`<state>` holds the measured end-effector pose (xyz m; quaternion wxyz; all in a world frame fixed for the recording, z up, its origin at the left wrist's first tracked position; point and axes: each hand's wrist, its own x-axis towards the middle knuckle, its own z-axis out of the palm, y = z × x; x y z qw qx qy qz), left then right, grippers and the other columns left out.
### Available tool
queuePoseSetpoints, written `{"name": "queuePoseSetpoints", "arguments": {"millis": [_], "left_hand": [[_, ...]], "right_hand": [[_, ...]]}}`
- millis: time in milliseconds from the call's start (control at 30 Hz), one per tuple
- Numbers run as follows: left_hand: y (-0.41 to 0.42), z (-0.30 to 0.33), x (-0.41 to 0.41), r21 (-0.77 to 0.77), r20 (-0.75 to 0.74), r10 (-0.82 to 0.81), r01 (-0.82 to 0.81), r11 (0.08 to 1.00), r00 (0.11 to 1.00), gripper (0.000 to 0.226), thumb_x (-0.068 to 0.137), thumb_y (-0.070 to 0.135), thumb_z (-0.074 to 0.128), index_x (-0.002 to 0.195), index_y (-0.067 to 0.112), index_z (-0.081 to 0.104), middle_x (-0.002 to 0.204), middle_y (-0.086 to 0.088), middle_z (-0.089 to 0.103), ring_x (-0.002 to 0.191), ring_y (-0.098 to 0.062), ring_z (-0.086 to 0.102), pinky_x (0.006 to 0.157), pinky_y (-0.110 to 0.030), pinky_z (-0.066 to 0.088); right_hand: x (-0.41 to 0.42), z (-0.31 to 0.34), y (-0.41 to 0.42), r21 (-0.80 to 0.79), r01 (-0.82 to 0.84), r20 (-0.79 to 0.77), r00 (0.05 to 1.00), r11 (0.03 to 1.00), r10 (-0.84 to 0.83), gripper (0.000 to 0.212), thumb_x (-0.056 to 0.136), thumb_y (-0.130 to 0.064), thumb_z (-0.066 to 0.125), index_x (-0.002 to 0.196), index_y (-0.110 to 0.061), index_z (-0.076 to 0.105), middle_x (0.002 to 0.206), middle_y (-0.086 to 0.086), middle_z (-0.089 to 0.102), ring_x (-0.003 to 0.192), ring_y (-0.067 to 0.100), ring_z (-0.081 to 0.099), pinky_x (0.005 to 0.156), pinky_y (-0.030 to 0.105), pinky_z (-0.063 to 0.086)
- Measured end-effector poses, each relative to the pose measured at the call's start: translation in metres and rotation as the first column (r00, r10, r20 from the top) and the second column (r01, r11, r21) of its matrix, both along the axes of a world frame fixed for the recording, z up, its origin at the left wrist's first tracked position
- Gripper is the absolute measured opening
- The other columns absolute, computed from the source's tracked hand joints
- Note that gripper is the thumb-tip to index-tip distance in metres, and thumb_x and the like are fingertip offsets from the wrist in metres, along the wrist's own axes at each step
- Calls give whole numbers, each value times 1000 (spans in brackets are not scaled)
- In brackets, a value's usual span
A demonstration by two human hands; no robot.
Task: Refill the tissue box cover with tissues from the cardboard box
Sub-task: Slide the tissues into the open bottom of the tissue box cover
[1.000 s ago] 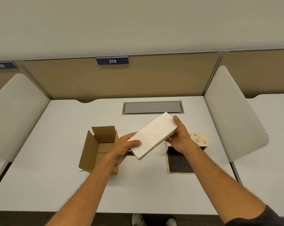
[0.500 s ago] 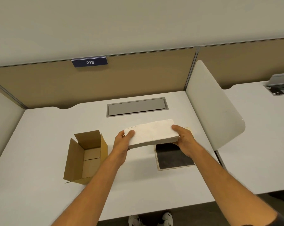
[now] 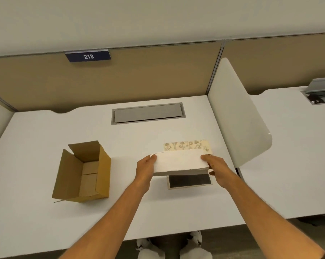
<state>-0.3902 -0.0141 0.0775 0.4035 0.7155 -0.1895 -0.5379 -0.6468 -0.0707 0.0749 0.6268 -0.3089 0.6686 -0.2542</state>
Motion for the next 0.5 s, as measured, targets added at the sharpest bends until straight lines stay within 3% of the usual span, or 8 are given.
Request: {"name": "queuePoseSetpoints", "arguments": {"millis": [200,367,500], "left_hand": [[-1,-40,-44,7,72,129,-130,992,989,19,92,29,62,75,25,70,88,9,69,81,-9,58,68,-27,47],[-6,-81,-76,65,137,123,-133,989,983,29,99,27,47,86,13,69,84,0,66,74,-12,56,62,-26,44],[-10,-114,-86,115,133,89,-104,988,987,30,100,19,37,91,13,65,89,-4,65,79,-17,56,68,-30,46]], "right_hand": [[-37,-51,-13,78,-98,-13,995,992,99,22,92,-28,63,109,-14,67,106,6,73,97,23,67,74,32,50],[-50,-90,-19,89,-119,-25,992,989,122,9,92,-22,62,95,-20,70,101,2,75,91,18,68,70,30,51],[-53,-120,-21,102,-120,-60,990,988,126,10,93,-21,60,91,-21,70,100,0,72,88,17,65,68,28,48]]}}
